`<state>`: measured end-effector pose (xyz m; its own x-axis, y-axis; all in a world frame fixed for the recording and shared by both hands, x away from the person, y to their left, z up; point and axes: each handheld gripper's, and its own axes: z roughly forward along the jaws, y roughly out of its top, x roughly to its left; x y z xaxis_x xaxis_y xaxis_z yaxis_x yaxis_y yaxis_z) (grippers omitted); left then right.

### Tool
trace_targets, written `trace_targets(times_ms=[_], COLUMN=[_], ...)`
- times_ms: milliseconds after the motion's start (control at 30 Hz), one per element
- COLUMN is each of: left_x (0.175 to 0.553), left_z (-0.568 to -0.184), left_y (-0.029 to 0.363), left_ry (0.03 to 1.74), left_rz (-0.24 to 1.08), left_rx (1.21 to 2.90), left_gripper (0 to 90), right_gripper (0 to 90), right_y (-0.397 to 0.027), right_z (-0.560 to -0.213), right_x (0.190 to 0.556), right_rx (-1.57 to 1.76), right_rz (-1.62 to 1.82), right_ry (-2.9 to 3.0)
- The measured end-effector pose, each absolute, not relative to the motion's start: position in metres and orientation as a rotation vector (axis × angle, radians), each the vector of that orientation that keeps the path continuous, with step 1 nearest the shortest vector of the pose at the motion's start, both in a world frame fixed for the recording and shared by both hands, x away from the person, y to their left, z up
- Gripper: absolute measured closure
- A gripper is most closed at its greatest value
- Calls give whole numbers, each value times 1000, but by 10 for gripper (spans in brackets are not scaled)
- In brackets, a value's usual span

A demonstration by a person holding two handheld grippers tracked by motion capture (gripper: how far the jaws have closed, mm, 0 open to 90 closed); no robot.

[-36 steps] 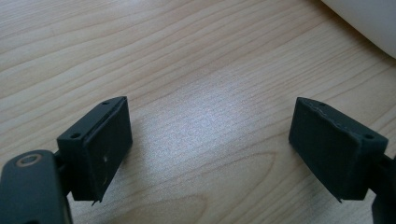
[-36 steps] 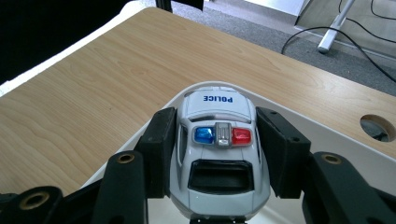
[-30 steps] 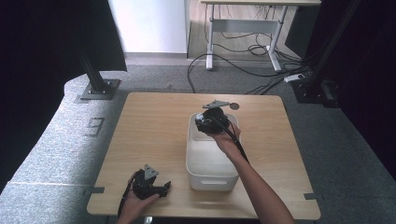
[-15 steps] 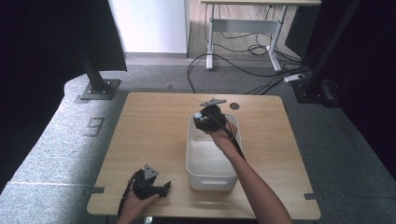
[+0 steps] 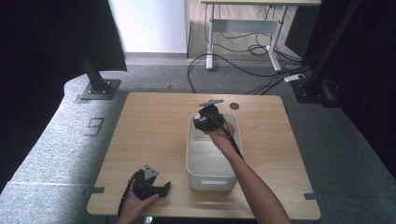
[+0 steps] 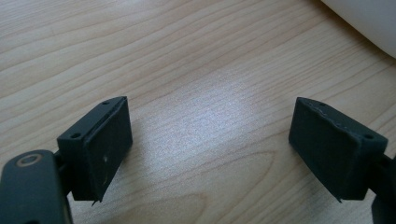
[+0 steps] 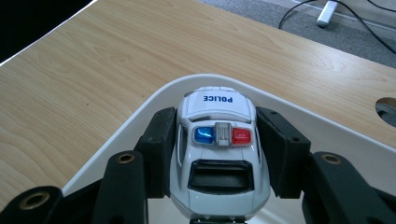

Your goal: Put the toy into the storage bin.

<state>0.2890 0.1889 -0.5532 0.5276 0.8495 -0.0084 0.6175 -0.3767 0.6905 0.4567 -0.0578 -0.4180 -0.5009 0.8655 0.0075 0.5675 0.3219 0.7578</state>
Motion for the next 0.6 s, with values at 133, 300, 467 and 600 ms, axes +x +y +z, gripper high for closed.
trace_targets(times_ms=[133,300,467,600], left_x=[289,289,289,289], left_z=[-553,-553,-553,-553], left_y=[189,189,189,189], left_ry=[1185,1185,1185,1185], left_rz=[464,465,464,465], left_rx=[2123,2123,2123,2123], left_gripper=[133,133,133,133], right_gripper=[502,502,502,502], right_y=[-57,-54,-53,-50], right_z=[-418,-419,-419,-420], right_x=[458,460,463,464], right_rx=[1274,1270,1276,1276], right_rz=[1012,993,971,965], right_ry=[2203,2214,2216,2223])
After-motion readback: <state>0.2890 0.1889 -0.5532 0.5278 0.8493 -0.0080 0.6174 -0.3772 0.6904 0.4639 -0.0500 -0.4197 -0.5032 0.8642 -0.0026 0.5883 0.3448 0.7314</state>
